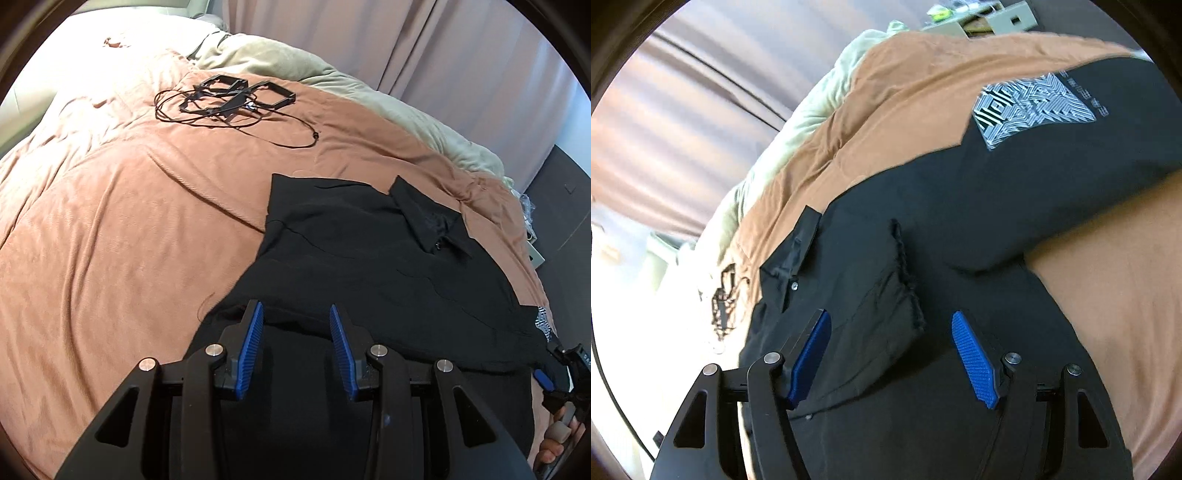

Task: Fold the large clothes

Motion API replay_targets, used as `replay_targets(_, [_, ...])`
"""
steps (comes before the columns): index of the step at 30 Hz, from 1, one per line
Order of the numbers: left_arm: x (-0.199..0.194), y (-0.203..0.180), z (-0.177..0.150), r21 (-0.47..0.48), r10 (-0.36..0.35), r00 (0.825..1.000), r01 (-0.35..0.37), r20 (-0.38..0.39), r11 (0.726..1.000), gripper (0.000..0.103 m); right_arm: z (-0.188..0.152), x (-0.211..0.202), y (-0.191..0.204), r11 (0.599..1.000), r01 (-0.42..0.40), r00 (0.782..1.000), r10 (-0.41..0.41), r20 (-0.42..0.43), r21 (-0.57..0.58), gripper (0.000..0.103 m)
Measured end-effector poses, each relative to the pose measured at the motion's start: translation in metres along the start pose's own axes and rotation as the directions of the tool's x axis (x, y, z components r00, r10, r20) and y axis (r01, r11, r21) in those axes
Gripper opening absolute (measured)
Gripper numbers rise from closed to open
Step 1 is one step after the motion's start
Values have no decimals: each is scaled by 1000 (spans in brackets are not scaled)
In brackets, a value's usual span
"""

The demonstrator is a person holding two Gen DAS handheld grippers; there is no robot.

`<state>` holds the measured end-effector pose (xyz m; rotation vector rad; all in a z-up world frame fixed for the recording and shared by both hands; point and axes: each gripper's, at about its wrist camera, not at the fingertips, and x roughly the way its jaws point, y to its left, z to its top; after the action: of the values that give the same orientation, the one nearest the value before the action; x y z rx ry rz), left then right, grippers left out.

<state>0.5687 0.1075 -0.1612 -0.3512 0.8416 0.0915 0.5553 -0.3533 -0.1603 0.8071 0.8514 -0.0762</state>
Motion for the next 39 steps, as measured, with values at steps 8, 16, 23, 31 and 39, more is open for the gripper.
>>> replay_targets(8, [-1,3,0,-39,3,1000,-2,12,999,39,-11,41,4,994,-97,988,101,-113,41,31])
replay_targets(16, [-3,1,2,-58,-20,1000,20,8,998,39,-7,70,0,997,-63,993,68,-100,52,9])
replay_targets(23, [-11,-6,0,-54,-41,999,42,11,998,39,-2,52,-5,992,-28,995,39,-88,125,56])
replay_targets(31, [-13,-18,-4,-47,-110,994,109,-24,993,44,23,-17,-34,978,10,994,-32,104,208,66])
replay_targets(39, [-23,-16,-3,-71,-117,993,118,23,990,79,46,-60,-92,936,16,966,-106,237,353,66])
